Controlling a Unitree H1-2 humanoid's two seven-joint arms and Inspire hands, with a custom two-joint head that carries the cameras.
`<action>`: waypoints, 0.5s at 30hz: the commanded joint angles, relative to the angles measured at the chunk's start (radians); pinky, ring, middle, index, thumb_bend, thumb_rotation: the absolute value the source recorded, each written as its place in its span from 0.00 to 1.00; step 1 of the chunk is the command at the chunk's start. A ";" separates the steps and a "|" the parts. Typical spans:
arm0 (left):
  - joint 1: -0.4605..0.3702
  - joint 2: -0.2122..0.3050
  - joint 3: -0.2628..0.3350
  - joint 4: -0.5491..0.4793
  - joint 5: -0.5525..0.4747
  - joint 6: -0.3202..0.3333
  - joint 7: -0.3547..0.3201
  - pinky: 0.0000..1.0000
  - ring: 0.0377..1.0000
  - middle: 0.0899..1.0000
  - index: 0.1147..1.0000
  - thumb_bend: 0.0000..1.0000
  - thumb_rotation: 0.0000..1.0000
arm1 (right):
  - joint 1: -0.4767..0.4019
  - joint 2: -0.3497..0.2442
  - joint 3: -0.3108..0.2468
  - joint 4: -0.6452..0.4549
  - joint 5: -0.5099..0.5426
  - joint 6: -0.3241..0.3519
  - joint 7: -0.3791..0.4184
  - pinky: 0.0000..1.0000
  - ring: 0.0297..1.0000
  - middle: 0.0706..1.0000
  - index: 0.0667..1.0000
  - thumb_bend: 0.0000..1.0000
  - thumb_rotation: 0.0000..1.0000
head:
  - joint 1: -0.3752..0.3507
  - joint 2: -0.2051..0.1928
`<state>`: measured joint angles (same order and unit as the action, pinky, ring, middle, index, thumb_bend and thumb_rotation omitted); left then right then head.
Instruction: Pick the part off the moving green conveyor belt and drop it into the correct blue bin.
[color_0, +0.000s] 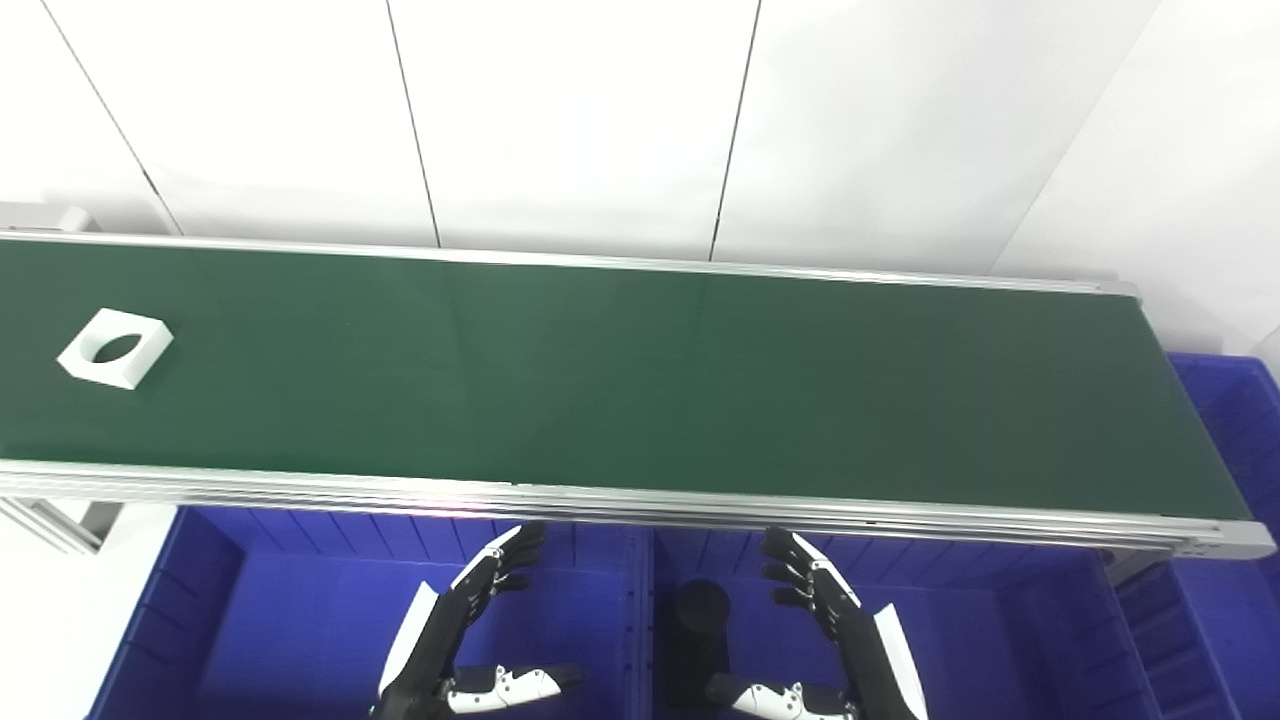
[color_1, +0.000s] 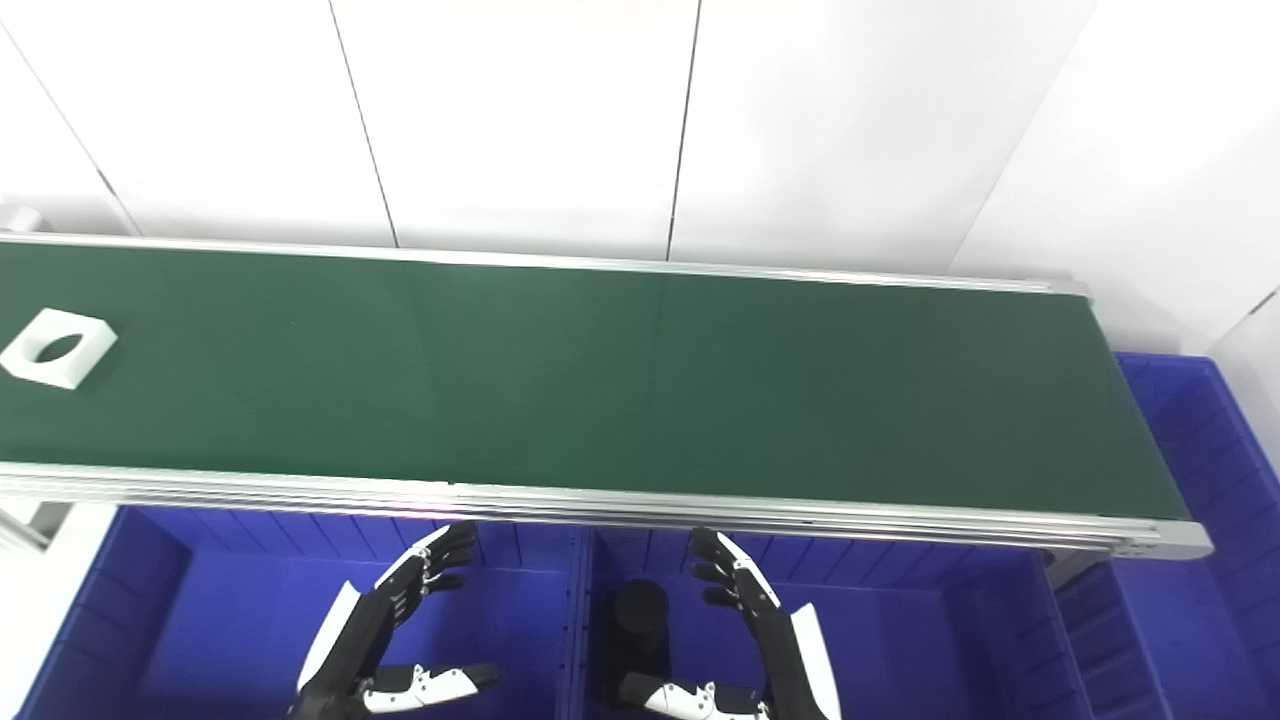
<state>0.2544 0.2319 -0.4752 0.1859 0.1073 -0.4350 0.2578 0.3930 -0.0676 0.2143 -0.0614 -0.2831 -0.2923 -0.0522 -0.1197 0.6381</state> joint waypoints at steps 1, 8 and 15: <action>-0.012 0.005 -0.001 -0.027 0.009 -0.035 0.009 0.78 0.83 0.86 0.85 0.81 0.30 | -0.006 0.005 -0.002 -0.031 0.009 -0.029 0.002 0.74 0.80 0.83 0.86 0.85 0.31 | -0.002 0.000; -0.014 0.004 -0.001 -0.025 0.001 -0.035 0.003 0.78 0.83 0.86 0.85 0.80 0.29 | -0.006 0.004 -0.003 -0.032 0.007 -0.027 0.003 0.73 0.79 0.83 0.86 0.85 0.30 | -0.001 -0.001; -0.015 0.005 -0.003 -0.024 0.013 -0.035 0.015 0.78 0.83 0.85 0.84 0.80 0.30 | -0.008 0.004 -0.003 -0.028 0.000 -0.029 0.000 0.73 0.79 0.82 0.86 0.85 0.30 | -0.002 0.000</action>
<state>0.2522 0.2319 -0.4781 0.1861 0.1084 -0.4350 0.2591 0.3925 -0.0677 0.2139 -0.0615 -0.2868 -0.2923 -0.0516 -0.1227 0.6381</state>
